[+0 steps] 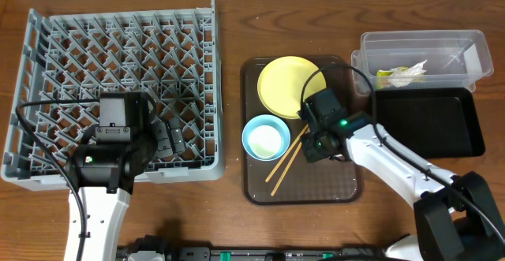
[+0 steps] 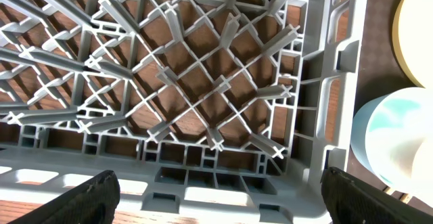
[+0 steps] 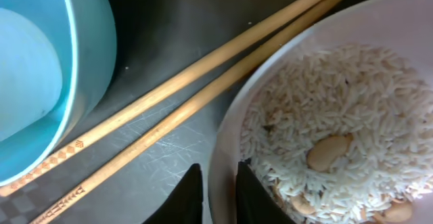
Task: Sort waste into correct bins and load items into the dishwasher rack
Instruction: 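Lift the rice bowl with the right gripper toward the black tray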
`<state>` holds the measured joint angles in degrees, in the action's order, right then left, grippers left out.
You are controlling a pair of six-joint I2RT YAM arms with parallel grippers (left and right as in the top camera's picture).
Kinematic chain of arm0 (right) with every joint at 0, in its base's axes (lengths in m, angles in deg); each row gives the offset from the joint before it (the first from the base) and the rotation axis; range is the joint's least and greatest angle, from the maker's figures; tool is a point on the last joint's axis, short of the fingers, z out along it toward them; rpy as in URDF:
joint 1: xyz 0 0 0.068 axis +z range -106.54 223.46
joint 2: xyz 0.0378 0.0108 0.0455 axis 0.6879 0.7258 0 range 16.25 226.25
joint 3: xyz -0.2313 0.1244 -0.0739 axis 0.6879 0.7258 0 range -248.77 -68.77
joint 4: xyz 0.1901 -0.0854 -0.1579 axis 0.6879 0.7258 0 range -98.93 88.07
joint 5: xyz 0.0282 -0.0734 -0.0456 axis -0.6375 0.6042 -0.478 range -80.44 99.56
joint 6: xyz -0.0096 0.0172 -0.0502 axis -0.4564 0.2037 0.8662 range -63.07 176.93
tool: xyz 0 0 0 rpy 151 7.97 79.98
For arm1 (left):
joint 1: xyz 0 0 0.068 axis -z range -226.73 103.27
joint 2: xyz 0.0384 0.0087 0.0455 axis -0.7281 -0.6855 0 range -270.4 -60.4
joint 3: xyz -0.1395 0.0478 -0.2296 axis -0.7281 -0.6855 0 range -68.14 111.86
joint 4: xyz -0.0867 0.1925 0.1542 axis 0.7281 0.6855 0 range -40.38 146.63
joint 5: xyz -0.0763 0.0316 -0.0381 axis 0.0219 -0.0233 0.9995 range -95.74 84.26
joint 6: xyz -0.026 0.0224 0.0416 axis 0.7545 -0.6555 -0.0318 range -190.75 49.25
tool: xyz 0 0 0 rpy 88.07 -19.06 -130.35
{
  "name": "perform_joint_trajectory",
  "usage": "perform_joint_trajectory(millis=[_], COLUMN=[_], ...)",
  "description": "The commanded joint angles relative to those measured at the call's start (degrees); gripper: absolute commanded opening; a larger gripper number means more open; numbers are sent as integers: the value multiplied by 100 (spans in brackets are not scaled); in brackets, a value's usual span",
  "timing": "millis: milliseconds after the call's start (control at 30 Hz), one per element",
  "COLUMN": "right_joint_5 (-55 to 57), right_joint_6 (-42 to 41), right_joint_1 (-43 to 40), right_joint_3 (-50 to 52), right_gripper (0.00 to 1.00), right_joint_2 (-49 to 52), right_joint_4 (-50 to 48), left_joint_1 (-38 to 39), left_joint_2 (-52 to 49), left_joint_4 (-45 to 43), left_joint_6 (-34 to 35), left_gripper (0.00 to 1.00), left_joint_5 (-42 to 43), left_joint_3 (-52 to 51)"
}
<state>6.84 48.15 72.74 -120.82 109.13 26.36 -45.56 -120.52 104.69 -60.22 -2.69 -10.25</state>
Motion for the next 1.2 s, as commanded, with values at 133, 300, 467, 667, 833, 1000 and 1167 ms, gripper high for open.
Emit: perform_joint_trajectory(millis=[133,300,467,667,833,1000,1167], right_joint_5=[586,636,575,243,-160,-1241,-2188], right_joint_6=[-136,-216,-404,-662,-1008,-1005,-907], right_joint_1=[280,280,280,201,-319,-1255,-2323], right_joint_3=[28,33,31,-341,-654,-667,-662], right_gripper=[5,1,1,1,1,1,1], right_joint_2=[31,31,28,-140,-621,-1130,-1182], right_joint_4=[-17,-17,-55,-136,-389,-538,-216], left_joint_1=[-24,-24,-24,-24,-24,-24,-24], left_joint_2=[-11,-11,-11,-11,-11,-11,-11], left_joint_4=[-9,-7,-7,-7,-7,-9,-11], left_joint_6=[50,50,50,50,50,50,50], left_gripper=[96,96,96,96,96,96,96], left_joint_5=[20,20,20,20,20,20,20], left_joint_3=[111,111,111,111,111,111,111])
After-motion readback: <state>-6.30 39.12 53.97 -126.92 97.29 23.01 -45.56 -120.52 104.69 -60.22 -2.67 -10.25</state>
